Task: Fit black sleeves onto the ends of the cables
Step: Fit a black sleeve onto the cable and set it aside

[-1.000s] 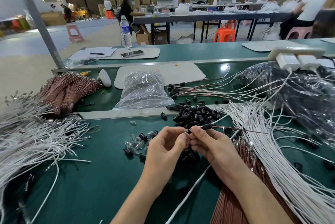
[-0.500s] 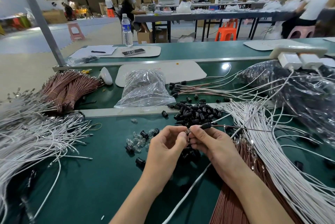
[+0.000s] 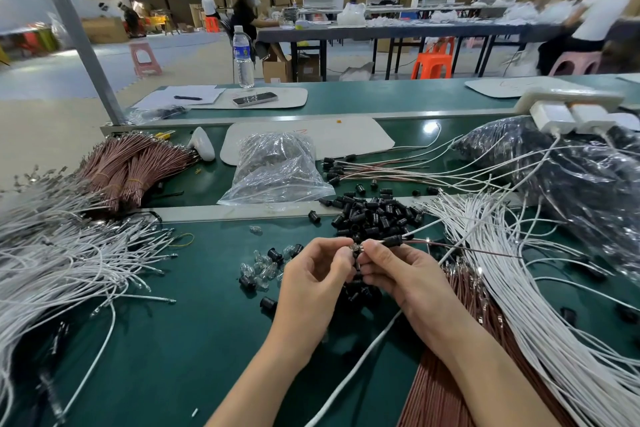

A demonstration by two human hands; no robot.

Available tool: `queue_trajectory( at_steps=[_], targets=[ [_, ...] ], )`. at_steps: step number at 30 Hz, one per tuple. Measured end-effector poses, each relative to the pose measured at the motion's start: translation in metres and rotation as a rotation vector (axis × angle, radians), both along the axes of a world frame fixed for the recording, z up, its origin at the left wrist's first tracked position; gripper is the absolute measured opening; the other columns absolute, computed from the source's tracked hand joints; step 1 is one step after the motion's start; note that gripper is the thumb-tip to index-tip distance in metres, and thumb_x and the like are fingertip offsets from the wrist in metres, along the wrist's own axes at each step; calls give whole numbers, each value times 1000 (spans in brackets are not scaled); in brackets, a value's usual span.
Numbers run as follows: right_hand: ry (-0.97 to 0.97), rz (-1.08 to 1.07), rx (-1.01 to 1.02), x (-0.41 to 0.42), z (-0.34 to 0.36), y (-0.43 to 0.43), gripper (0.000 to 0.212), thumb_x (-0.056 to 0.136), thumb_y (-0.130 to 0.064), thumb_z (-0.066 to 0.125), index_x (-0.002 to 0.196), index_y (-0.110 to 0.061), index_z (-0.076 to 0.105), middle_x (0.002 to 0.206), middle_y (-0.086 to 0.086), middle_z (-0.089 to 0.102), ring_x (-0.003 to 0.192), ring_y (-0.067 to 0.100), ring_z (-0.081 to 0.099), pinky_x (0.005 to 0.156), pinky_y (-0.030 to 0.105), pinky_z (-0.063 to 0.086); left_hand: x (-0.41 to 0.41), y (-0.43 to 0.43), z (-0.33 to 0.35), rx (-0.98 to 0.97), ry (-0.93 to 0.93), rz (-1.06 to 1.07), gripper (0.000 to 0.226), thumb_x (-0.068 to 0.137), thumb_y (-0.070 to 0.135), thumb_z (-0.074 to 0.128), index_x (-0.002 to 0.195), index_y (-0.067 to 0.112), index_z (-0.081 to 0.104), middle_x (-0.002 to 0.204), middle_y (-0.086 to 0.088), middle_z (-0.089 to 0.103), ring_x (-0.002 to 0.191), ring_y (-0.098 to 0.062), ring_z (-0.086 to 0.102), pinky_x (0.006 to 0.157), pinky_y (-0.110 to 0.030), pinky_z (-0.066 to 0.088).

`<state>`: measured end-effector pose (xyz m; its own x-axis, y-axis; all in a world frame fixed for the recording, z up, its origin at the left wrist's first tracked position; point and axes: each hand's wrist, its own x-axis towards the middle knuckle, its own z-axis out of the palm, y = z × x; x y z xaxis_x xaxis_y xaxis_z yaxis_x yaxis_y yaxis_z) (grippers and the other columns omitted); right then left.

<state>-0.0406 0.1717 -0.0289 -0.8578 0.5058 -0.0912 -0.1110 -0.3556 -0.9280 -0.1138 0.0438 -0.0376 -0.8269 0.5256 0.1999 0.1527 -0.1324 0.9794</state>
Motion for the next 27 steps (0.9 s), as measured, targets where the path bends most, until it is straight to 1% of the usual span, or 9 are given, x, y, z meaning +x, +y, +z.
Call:
queue_trajectory(
  at_steps=[8,11,16,20,25,27],
  targets=[
    [0,2,-33,1,1,0,26,69,-33,79,77,-9,81,82,12,75,70,15,70,66,21,58,1,0,0,7,4,0,13,98,9,63,99,18,73,87,4,76,80,-6,70,74,-16,53],
    [5,7,-30,1,1,0,28,67,-36,81,77,-10,82,82,11,75,69,15,70,66,20,58,0,0,0,-5,10,-7,13,98,10,64,99,19,73,90,4,76,83,-8,71,77,-19,55],
    [16,5,-38,1,-1,1,31,66,-37,82,81,-9,82,82,11,76,71,15,71,66,20,58,1,-1,-1,-15,16,-20,13,98,11,65,99,21,74,90,4,76,83,-8,71,77,-18,54],
    [14,4,-23,0,-3,2,33,67,-39,83,83,-10,83,84,11,76,73,15,72,66,20,57,1,0,-1,-10,11,-14,14,98,11,64,100,20,74,89,3,77,83,-8,71,76,-18,54],
    [11,21,13,0,-5,3,38,67,-43,84,87,-10,82,88,11,77,78,16,73,70,20,57,0,-1,-1,4,25,-7,15,98,12,64,101,22,75,86,6,76,79,-3,70,73,-14,52],
    [9,30,21,0,-5,3,38,68,-43,84,87,-11,83,88,10,78,79,16,73,70,20,57,-1,-1,-1,6,21,-8,15,99,13,63,102,23,75,87,6,77,81,-4,70,74,-14,52]
  ],
)
